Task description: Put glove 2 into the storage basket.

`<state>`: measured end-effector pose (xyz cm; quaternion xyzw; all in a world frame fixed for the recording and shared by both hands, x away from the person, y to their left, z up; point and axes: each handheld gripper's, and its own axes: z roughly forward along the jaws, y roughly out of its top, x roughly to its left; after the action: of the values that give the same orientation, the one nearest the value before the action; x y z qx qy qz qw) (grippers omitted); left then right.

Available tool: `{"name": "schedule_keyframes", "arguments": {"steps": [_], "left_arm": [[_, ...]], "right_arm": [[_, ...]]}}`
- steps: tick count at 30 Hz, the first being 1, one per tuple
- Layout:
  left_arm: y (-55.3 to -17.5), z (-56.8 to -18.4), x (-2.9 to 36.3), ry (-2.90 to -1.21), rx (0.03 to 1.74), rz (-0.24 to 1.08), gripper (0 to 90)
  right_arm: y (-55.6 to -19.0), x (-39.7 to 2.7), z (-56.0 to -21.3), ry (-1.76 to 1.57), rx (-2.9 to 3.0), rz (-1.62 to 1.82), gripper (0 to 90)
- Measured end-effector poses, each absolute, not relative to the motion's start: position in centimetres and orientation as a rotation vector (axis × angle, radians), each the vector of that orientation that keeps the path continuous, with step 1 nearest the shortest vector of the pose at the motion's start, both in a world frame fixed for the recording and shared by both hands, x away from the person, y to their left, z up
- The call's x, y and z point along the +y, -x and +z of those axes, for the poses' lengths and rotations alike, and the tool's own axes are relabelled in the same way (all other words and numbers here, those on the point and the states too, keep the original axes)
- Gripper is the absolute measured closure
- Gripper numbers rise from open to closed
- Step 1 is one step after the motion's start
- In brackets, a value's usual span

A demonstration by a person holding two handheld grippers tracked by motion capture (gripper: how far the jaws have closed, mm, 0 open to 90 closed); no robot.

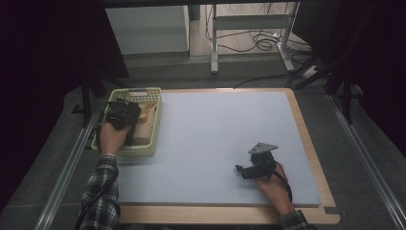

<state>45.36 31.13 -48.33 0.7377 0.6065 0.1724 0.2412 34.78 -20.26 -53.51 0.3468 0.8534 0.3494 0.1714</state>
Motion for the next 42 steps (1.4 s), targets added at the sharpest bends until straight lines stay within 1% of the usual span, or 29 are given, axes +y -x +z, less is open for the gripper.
{"name": "schedule_keyframes", "arguments": {"steps": [4, 7, 11, 15, 18, 21, 22, 24, 26, 34, 42], "left_arm": [[-44.8, -48.0, 31.4, -1.980, 1.632, 0.463, 46.3], [-44.4, -47.7, 31.5, -1.963, 1.611, 0.465, 37.1], [-43.9, -47.3, 31.8, -1.945, 1.586, 0.457, 28.2], [-43.1, -47.0, 32.1, -1.917, 1.545, 0.455, 20.8], [-42.7, -46.8, 32.4, -1.906, 1.506, 0.459, 17.1], [-42.1, -46.5, 32.8, -1.881, 1.470, 0.440, 13.3], [-42.0, -46.5, 32.8, -1.875, 1.461, 0.435, 10.8], [-41.6, -46.3, 33.0, -1.860, 1.442, 0.424, 10.1], [-41.4, -46.2, 33.0, -1.853, 1.433, 0.418, 7.7], [-40.2, -45.8, 32.3, -1.907, 1.380, 0.436, 3.5], [-39.0, -45.3, 31.4, -1.900, 1.307, 0.426, 1.1]], "right_arm": [[-34.8, -20.3, -53.5, -0.985, 2.423, 0.992, 10.7], [-34.8, -20.3, -53.5, -0.984, 2.423, 0.992, 10.8], [-34.8, -20.3, -53.5, -0.984, 2.424, 0.988, 10.8], [-34.8, -20.3, -53.5, -0.984, 2.424, 0.988, 10.8], [-34.8, -20.3, -53.5, -0.984, 2.424, 0.988, 10.8], [-34.8, -20.3, -53.5, -0.984, 2.424, 0.988, 10.8], [-34.8, -20.3, -53.5, -0.983, 2.424, 0.988, 10.7], [-34.8, -20.3, -53.5, -0.984, 2.423, 0.988, 10.7], [-34.8, -20.3, -53.5, -0.983, 2.423, 0.988, 10.8], [-34.8, -20.3, -53.5, -0.983, 2.423, 0.987, 10.8], [-34.8, -20.3, -53.5, -0.984, 2.424, 0.987, 10.8]]}}
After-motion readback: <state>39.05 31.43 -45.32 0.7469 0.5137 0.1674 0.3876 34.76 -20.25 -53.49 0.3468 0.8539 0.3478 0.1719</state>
